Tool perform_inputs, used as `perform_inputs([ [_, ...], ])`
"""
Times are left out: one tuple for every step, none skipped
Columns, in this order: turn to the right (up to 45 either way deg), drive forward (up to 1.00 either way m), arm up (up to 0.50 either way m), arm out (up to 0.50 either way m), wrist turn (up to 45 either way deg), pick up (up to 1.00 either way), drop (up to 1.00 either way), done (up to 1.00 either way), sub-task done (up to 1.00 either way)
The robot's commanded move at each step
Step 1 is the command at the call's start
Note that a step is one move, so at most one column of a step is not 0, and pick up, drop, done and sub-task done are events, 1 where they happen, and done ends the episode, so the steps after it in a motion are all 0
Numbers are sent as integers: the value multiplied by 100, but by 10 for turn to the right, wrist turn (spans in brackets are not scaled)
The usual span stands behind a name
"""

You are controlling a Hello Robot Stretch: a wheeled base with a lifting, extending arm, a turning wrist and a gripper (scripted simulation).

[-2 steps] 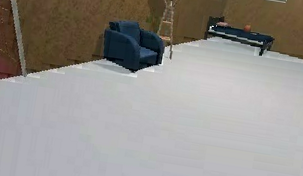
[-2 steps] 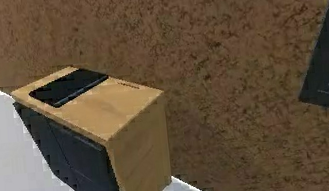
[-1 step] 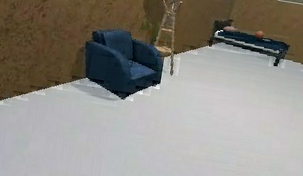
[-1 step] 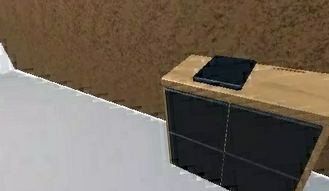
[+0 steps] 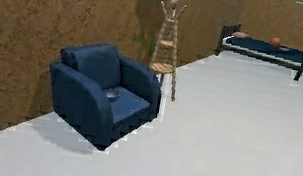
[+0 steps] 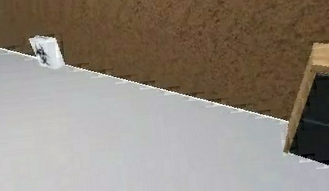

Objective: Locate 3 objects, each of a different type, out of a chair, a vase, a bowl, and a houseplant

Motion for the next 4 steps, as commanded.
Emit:
perform_inputs([
  [-60, 0, 0, 0, 0, 0, 0, 0, 0],
  [0, 95, 0, 0, 0, 0, 0, 0, 0],
  [0, 0, 0, 0, 0, 0, 0, 0, 100],
  [450, 0, 0, 0, 0, 0, 0, 0, 0],
])
